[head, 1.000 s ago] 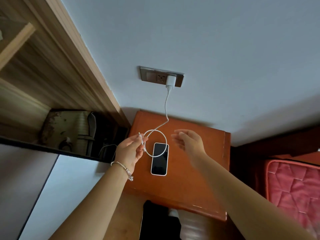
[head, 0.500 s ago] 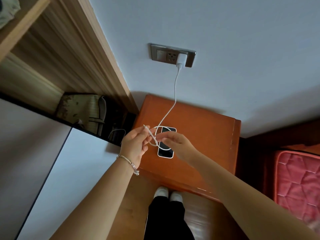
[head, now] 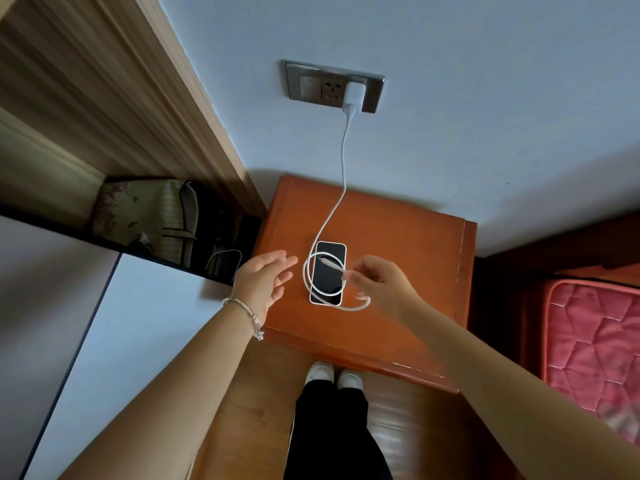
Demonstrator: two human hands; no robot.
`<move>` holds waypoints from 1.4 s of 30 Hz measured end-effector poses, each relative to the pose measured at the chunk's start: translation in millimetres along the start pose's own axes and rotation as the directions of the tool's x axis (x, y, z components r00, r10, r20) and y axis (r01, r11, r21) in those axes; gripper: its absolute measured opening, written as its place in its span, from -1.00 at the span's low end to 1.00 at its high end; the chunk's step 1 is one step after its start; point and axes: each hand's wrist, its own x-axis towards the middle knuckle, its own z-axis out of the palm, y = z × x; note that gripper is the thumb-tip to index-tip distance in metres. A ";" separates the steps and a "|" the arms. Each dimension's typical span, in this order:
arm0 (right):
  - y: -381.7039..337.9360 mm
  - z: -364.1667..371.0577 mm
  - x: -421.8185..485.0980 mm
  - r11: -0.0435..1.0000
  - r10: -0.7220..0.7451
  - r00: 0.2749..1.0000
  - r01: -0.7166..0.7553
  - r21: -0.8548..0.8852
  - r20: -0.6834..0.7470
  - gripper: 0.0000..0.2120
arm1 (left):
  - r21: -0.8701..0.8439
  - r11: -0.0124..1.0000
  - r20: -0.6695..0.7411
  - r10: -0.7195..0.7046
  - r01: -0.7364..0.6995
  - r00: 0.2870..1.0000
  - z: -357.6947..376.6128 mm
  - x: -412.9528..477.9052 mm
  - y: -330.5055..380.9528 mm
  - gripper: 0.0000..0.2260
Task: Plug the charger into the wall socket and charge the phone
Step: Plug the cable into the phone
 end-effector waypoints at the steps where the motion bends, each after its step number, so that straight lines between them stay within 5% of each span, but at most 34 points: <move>1: 4.6 -6.8 -0.9 1.000 0.016 1.000 -0.016 -0.024 -0.013 -0.88 | 0.006 1.000 -0.004 -0.006 0.006 1.000 -1.4 2.2 0.0 -0.86; 18: 96.9 -45.5 -14.4 0.981 0.096 0.949 -0.142 -0.135 -0.299 -0.96 | 0.132 0.986 -0.003 -0.100 0.100 0.995 28.5 57.5 -44.6 -0.83; 26: 149.1 -11.8 -7.2 0.993 0.111 0.848 -0.110 0.033 -0.519 -0.90 | 0.117 0.982 -0.069 -0.141 0.148 0.988 33.9 98.2 -88.8 -0.86; 42: 164.4 -0.9 6.1 0.987 0.160 0.855 -0.135 0.086 -0.493 -0.94 | 0.204 0.966 -0.105 -0.137 0.156 0.985 49.0 141.6 -123.3 -0.74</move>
